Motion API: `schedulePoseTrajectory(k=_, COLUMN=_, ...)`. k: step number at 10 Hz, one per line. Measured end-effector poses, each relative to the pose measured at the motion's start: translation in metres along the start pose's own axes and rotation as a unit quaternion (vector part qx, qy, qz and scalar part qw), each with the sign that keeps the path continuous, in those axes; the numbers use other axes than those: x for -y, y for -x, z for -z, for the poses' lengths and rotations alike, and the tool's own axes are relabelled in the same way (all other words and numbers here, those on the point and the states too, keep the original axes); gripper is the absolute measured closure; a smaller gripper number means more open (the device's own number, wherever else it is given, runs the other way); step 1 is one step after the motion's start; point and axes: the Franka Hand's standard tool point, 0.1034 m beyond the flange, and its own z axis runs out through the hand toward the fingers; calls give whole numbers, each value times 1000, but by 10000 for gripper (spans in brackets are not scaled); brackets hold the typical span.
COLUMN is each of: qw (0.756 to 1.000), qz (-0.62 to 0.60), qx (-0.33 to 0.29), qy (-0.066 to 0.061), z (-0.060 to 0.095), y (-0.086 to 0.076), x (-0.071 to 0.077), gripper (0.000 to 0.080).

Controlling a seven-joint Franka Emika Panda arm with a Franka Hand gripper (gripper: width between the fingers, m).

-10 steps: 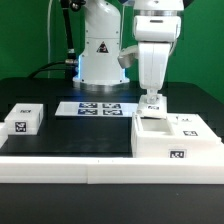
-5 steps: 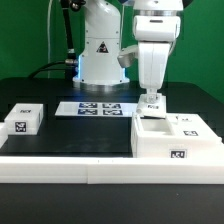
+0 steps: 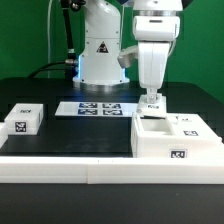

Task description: Assemble cabinet

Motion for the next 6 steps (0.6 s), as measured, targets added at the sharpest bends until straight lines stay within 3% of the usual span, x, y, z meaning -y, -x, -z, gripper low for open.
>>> schedulePoseTrajectory(k=3, qw=1000, qz=-3, qx=-5, qy=7, z=-1, y=0, x=3, gripper=729)
schedulePoseTrajectory(k=6, qw=1000, qz=-2, qx=-3, qy=3, z=-3, y=4, x=6, gripper=729)
